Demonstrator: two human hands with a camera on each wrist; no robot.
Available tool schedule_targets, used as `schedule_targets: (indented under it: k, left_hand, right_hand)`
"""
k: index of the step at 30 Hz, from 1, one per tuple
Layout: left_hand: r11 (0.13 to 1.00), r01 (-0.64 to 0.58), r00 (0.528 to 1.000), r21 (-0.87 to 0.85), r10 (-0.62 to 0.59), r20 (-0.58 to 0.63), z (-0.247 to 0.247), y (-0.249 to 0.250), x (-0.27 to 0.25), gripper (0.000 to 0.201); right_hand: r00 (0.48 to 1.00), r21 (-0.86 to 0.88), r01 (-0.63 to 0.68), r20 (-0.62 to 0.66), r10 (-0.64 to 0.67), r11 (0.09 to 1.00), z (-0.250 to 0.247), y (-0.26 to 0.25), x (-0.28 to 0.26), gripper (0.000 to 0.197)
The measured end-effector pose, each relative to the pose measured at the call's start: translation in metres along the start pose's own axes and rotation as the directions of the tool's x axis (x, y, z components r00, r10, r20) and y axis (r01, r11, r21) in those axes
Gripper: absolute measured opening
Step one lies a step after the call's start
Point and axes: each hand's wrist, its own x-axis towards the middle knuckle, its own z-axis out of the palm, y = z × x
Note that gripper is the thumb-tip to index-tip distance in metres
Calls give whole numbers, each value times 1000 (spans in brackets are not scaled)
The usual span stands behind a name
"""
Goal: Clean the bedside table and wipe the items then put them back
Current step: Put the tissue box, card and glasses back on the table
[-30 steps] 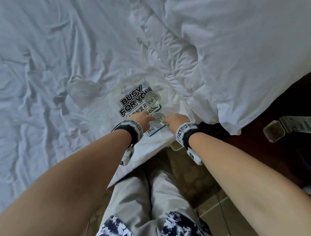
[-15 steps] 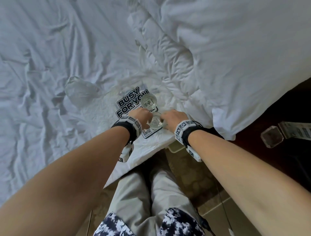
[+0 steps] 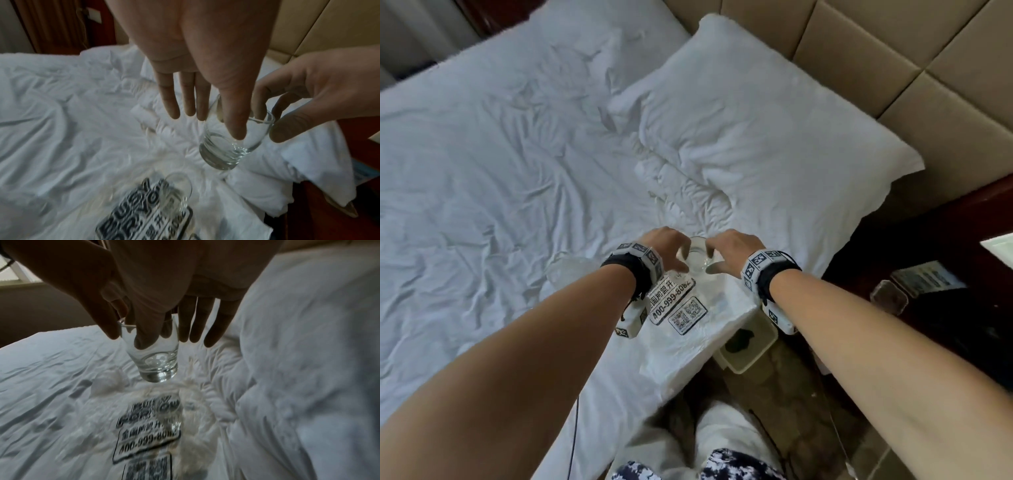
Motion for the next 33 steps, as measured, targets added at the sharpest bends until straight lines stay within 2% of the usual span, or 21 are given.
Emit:
schedule_targets:
  k: [4,8,13,16,26,33]
  left_hand:
    - [997,-77,985,18,78,-153,-54,13,-31,34]
    - [989,-142,953,-39,126,-275,-97,33,-63,35]
    - [968,-223,914,-115,166,-369,-139,71,-98,34]
    - [954,-284,884,-100,220,-413,-158,99,-113,33]
    - [875,-484,800,18,451,-395,-191,218,-136,33]
    - [847,-521,785,108,525,-330,-180,323,-137,31]
  right_hand:
    - [990,66,-71,-119,78,995,-45,-15,-32,34]
    - [965,141,-105,-226,135,984,-86,-30,-70,34]
    - [909,268,-141,-347,232,953,-126,-42,-126,33]
    - [868,322,-183,-391,307,929,-143,-44,-160,36]
    - [729,372,-346,-472,496,861,-171,-8,-271,35]
    - [647,374,-463,-477,595,803,-159,46,-358,37]
